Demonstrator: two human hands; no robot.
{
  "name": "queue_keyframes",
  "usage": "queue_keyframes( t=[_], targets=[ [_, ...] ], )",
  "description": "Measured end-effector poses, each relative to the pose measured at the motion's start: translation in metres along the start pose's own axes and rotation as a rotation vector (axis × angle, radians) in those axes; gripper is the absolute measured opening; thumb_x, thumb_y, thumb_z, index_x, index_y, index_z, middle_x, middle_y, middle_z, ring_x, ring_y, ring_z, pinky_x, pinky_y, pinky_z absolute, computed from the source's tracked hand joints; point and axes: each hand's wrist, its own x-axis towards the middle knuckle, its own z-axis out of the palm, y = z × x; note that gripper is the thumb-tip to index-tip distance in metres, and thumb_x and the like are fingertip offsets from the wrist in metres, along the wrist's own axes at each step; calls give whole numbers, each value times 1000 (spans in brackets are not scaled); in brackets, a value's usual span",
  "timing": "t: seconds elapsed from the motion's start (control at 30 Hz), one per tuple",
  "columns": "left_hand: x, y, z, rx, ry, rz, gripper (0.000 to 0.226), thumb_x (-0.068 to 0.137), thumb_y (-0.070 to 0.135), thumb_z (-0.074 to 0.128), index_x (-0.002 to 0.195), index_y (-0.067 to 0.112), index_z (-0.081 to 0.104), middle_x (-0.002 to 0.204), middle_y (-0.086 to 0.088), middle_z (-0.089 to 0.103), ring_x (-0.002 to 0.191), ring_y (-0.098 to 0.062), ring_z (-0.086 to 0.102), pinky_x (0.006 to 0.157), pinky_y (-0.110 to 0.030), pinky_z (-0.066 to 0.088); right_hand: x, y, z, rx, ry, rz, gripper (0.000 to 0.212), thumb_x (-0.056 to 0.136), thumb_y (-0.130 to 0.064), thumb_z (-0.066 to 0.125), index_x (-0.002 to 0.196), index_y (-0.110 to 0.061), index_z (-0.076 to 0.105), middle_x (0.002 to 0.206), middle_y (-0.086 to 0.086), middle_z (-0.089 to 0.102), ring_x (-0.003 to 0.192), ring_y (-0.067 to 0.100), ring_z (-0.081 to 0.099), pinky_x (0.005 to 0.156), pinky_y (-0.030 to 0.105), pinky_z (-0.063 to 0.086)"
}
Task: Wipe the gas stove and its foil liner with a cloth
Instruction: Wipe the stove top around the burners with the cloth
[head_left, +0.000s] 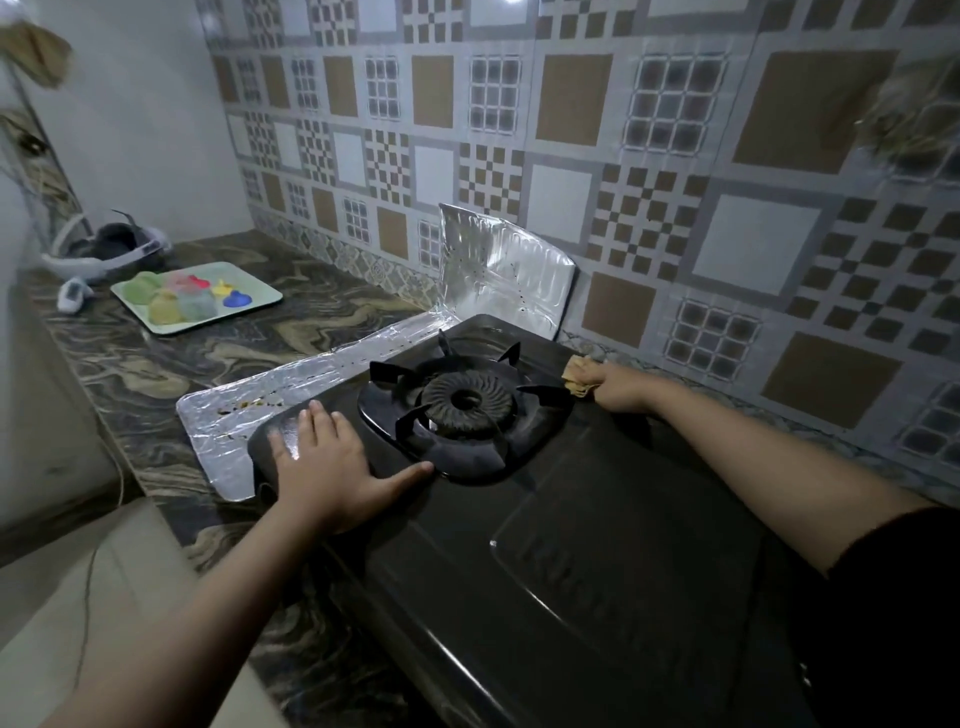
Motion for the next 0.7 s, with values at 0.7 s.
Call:
queue_keyframes(
  t=[0.7],
  targets=[
    [1, 1, 3, -45, -8, 11, 139, 58, 98, 24, 151, -2, -3, 157, -24, -17, 146, -35, -17, 115, -58, -1, 140, -81, -32, 93, -91, -80, 58, 90, 0, 42, 140, -28, 46, 158, -4, 22, 146, 20, 20, 120, 30, 11]
  ],
)
